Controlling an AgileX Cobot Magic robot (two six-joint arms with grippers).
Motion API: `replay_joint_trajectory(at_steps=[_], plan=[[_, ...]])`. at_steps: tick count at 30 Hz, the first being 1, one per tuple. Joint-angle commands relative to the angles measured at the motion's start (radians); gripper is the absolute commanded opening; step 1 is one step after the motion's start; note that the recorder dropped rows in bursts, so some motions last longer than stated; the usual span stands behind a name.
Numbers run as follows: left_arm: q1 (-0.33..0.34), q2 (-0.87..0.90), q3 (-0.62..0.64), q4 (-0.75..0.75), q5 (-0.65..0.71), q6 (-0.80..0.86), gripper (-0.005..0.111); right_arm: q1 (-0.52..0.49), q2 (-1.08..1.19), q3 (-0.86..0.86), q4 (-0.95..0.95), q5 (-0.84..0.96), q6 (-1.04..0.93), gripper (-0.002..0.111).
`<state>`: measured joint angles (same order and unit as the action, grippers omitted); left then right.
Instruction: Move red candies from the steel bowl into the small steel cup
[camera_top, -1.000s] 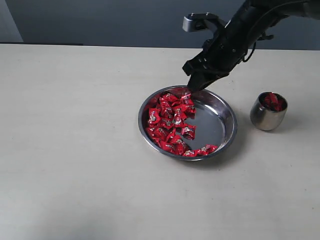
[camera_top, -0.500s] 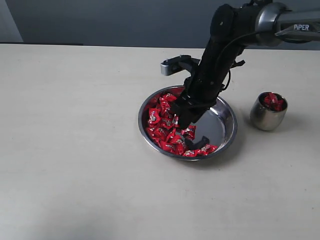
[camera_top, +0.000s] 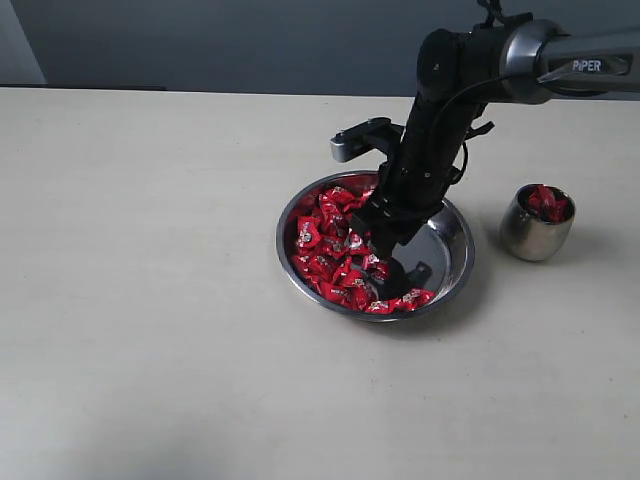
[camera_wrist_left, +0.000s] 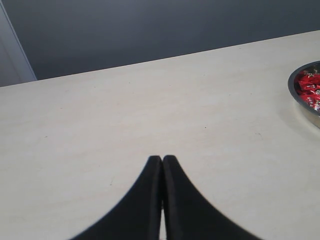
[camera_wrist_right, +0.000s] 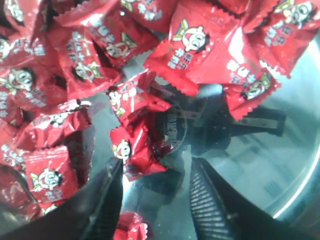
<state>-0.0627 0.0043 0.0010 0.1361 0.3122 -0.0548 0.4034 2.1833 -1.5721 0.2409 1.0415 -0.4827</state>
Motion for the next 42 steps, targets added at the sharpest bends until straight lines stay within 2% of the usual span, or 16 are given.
replay_joint_trajectory(at_steps=[1,11,13,16,19,33,42], plan=[[-0.01,-0.004,-0.001,0.0,-0.004,-0.006,0.0,-0.001,0.006,0.002,0.014,-0.012,0.003,0.042],[-0.01,-0.004,-0.001,0.0,-0.004,-0.006,0.0,-0.001,0.031,0.002,0.019,-0.009,0.004,0.04],[-0.01,-0.004,-0.001,0.0,-0.004,-0.006,0.0,-0.001,0.031,0.002,0.021,-0.004,0.004,0.033],[-0.01,-0.004,-0.001,0.0,-0.004,-0.006,0.0,-0.001,0.031,0.002,0.021,-0.003,0.004,0.014],[-0.01,-0.004,-0.001,0.0,-0.004,-0.006,0.0,-0.001,0.031,0.002,0.021,-0.003,0.004,0.0],[-0.01,-0.004,-0.001,0.0,-0.004,-0.006,0.0,-0.001,0.013,0.002,0.009,0.025,0.005,-0.001],[-0.01,-0.004,-0.001,0.0,-0.004,-0.006,0.0,-0.001,-0.005,0.002,-0.167,0.045,0.11,-0.001]])
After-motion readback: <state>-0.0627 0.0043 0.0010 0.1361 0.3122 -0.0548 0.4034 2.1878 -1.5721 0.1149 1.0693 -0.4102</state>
